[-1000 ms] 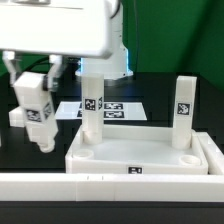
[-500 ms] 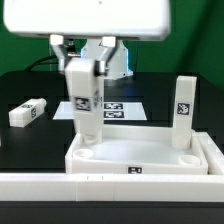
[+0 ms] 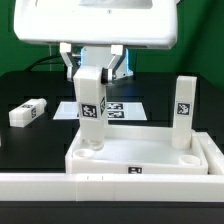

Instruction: Assemble desk

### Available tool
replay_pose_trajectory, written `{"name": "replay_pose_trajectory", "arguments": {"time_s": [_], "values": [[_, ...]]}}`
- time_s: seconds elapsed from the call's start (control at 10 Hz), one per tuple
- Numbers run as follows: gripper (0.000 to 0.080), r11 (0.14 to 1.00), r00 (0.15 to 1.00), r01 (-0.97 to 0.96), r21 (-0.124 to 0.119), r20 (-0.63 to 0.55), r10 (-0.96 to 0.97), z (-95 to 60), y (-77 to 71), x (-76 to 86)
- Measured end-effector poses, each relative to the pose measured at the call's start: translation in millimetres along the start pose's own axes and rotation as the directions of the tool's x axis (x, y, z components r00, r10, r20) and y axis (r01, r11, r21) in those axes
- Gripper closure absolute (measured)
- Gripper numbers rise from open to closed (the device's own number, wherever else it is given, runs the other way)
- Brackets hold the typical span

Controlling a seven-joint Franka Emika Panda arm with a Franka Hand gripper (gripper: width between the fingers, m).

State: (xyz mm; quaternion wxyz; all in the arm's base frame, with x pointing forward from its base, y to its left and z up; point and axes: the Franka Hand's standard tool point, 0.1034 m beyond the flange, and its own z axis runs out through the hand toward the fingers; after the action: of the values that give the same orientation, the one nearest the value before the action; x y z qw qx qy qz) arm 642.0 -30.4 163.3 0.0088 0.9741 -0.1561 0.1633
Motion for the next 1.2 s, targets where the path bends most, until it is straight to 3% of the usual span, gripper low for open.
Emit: {"name": "replay_pose_trajectory", "arguments": {"time_s": [0.2,0.5,0.8,0.9,1.2], "values": [[0.0509,1.0,1.0,-0.007,0.028,-0.003,0.007,-11.3,-28.1,-9.0],[0.0509,0.999,1.0,-0.018,0.031,-0.025,0.019,-10.1,-31.1,-8.1],[0.0509,0.999,0.983,0.003,0.042,-0.181,0.005,-9.3,-36.8,-7.0],[0.0509,0.999,0.973,0.018,0.05,-0.229,-0.006,-11.7,-44.3,-12.0],[0.0509,0.997,0.974,0.026,0.071,-0.225,-0.009,-15.1,-64.8,-25.7]]}}
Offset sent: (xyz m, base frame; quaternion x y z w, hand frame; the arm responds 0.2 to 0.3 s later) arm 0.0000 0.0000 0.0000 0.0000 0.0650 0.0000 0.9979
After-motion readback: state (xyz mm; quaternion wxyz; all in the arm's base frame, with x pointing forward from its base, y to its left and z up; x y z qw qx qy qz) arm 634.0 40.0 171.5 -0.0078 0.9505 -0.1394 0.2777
